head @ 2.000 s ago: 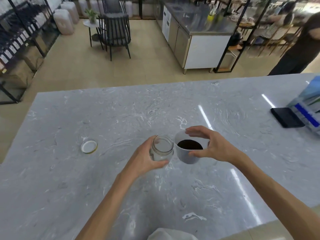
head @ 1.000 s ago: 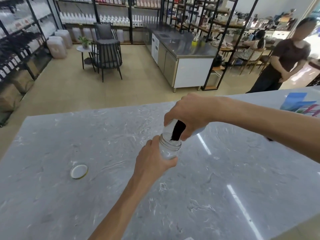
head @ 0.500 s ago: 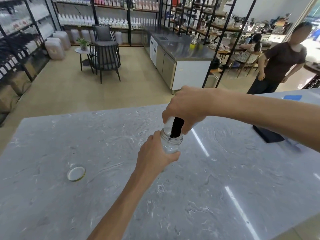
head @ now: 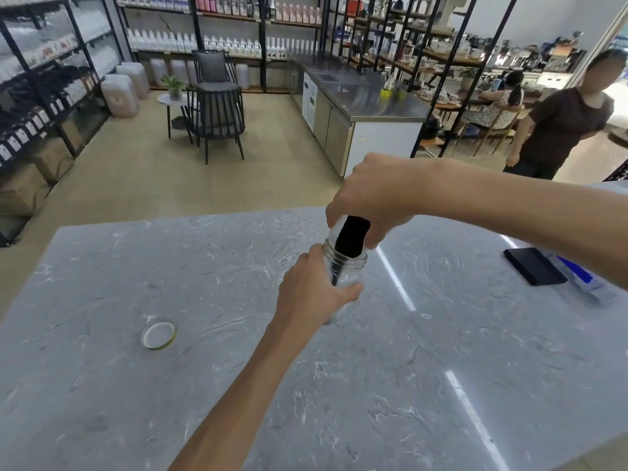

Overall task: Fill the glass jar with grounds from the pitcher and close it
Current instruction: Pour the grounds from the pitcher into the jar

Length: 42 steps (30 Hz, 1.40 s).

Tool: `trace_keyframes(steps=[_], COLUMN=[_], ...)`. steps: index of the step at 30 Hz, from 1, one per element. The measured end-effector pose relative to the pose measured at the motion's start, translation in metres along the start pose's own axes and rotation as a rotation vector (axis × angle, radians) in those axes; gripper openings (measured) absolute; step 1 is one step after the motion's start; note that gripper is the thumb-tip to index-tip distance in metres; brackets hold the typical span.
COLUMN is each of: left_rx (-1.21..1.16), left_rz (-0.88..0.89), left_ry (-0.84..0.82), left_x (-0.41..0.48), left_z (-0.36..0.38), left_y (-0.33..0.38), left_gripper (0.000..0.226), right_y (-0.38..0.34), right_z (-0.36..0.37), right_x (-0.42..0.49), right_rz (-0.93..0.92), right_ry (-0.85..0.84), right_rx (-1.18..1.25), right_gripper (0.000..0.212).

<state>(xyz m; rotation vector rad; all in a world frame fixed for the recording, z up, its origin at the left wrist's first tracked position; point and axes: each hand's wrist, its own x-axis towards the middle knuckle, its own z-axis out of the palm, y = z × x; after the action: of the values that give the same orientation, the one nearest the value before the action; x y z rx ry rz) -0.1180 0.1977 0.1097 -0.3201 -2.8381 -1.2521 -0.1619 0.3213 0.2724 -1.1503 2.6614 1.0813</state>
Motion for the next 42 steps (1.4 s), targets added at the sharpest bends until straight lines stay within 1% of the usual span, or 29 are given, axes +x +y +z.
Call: trace_keyframes(steps=[2,15,23,31,34,37,42], left_rx=[-0.003,0.0,0.014,-0.005,0.016,0.021,0.01], left_rz=[0.002,-0.036,-0.032,-0.035,-0.034,-0.034,-0.045], left_ry=[-0.008,-0.001,0.007,0.019,0.018,0.015,0.011], left_x=[0.0,0.001,0.002,0.003,0.005,0.005,0.004], left_z=[-0.001,-0.004,-0.006,-0.005,-0.004,-0.004,-0.004], left_y=[-0.002,-0.009,-0.013,-0.014,-0.016,-0.016,-0.018], left_gripper=[0.064,0.063,0.066,0.068,0.069,0.071,0.069], right_y=[0.002,0.0,0.002,-0.001,0.001,0.0,-0.001], right_z=[0.0,0.004,0.003,0.002,0.002,0.004,0.002], right_x=[0.001,0.013,0.016,0.018,0.017,0.019,0.02], right_rz=[0.005,-0.054,-0.033,-0.021,-0.006,-0.008,-0.019], right_ry=[-0.002,0.063,0.027,0.031,0.016,0.014,0.013], right_rx=[0.04,0.005,0.045,-0.015,0.023,-0.006,-0.001], right_gripper=[0.06,0.06,0.062,0.062,0.064,0.064,0.063])
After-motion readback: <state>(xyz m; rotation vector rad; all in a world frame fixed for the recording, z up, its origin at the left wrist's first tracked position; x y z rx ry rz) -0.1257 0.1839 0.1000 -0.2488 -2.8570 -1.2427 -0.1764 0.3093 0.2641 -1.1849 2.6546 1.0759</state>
